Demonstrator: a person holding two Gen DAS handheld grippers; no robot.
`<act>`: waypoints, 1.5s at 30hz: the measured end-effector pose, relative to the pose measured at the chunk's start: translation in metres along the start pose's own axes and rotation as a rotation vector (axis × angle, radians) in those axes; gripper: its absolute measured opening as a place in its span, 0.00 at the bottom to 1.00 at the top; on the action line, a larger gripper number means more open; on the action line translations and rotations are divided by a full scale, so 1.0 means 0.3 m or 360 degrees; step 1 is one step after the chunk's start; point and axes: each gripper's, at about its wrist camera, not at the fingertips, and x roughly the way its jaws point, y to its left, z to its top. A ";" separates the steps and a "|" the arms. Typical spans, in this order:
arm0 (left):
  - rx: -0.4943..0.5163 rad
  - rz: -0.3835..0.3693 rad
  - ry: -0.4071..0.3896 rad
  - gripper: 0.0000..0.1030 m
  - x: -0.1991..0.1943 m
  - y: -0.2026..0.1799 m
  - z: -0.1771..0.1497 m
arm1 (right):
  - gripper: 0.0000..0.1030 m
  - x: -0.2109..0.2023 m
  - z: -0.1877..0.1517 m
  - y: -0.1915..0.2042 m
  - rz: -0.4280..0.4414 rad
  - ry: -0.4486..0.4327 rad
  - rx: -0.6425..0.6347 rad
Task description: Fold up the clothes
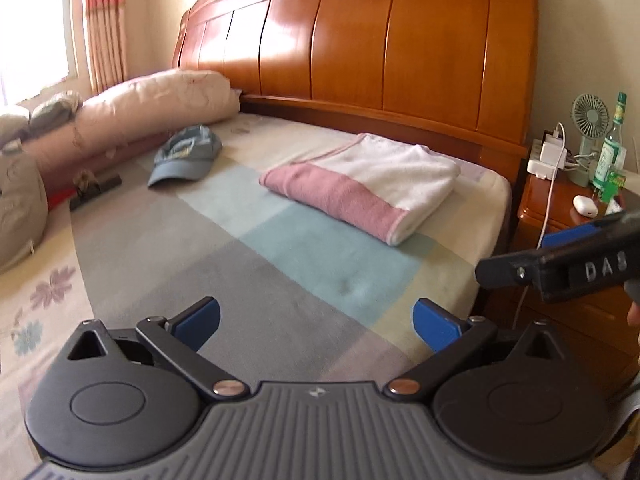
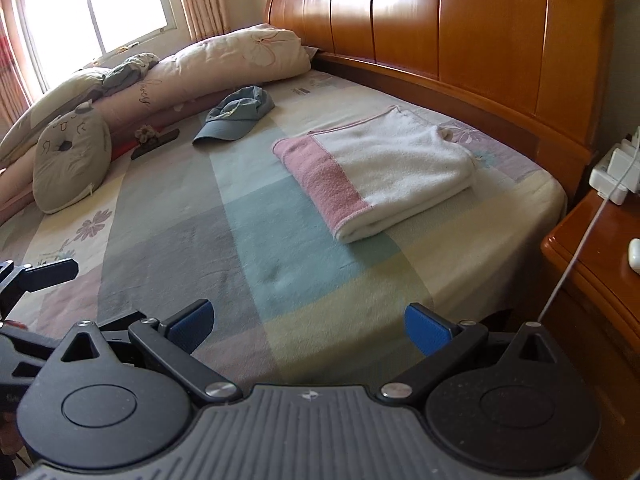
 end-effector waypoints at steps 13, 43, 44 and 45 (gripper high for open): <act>-0.0111 -0.0034 0.0035 0.99 -0.072 -0.005 -0.051 | 1.00 -0.120 -0.068 0.048 -0.0034 -0.0068 -0.0060; -0.0044 -0.0144 0.0115 0.99 -0.042 -0.068 -0.025 | 1.00 -0.146 -0.081 0.053 -0.0214 -0.0104 -0.0077; -0.0046 -0.0148 0.0116 0.99 -0.041 -0.068 -0.024 | 1.00 -0.145 -0.081 0.051 -0.0213 -0.0105 -0.0073; -0.0049 -0.0151 0.0118 0.99 -0.040 -0.067 -0.024 | 1.00 -0.145 -0.080 0.049 -0.0212 -0.0106 -0.0070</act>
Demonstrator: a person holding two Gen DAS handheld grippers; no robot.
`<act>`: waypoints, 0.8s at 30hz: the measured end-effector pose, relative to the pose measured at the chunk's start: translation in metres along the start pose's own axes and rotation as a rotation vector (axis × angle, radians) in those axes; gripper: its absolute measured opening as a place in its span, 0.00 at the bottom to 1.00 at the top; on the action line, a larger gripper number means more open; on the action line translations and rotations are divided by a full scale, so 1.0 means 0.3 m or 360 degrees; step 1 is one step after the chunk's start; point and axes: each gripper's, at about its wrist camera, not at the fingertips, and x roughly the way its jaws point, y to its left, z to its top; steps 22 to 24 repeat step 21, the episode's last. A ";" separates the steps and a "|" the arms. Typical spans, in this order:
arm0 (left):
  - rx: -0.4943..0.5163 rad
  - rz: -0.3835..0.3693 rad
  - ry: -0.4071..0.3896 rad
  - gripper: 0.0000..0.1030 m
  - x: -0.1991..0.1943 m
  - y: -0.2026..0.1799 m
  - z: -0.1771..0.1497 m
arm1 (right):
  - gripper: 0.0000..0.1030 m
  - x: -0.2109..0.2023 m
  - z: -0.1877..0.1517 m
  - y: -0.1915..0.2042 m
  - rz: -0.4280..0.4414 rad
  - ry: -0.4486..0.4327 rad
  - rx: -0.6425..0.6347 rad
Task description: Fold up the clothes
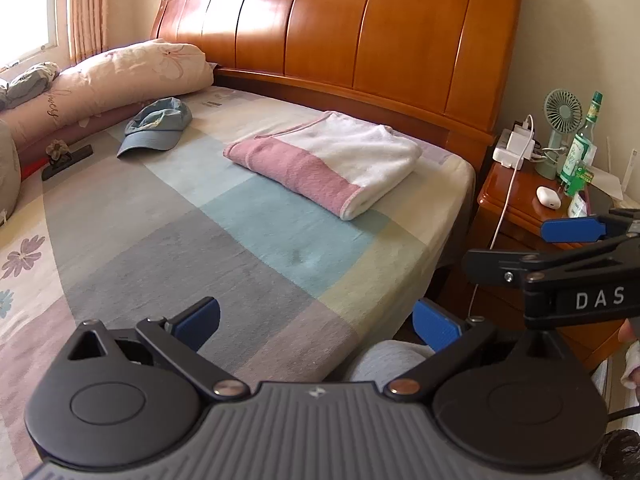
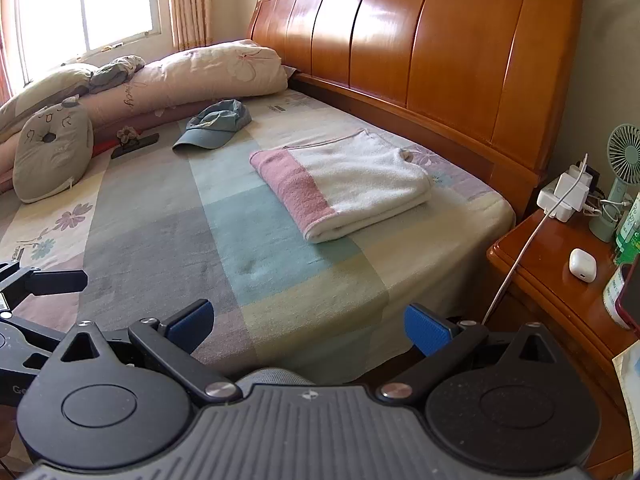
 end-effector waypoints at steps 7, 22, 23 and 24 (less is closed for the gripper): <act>-0.0004 -0.0005 0.0004 0.99 0.002 -0.001 -0.002 | 1.00 -0.002 -0.001 0.006 -0.0006 -0.0001 0.0000; -0.0002 -0.0010 0.0004 0.99 0.004 -0.007 -0.001 | 1.00 -0.003 -0.001 0.004 -0.0002 0.0000 -0.0002; -0.0002 -0.0010 0.0004 0.99 0.004 -0.007 -0.001 | 1.00 -0.003 -0.001 0.004 -0.0002 0.0000 -0.0002; -0.0002 -0.0010 0.0004 0.99 0.004 -0.007 -0.001 | 1.00 -0.003 -0.001 0.004 -0.0002 0.0000 -0.0002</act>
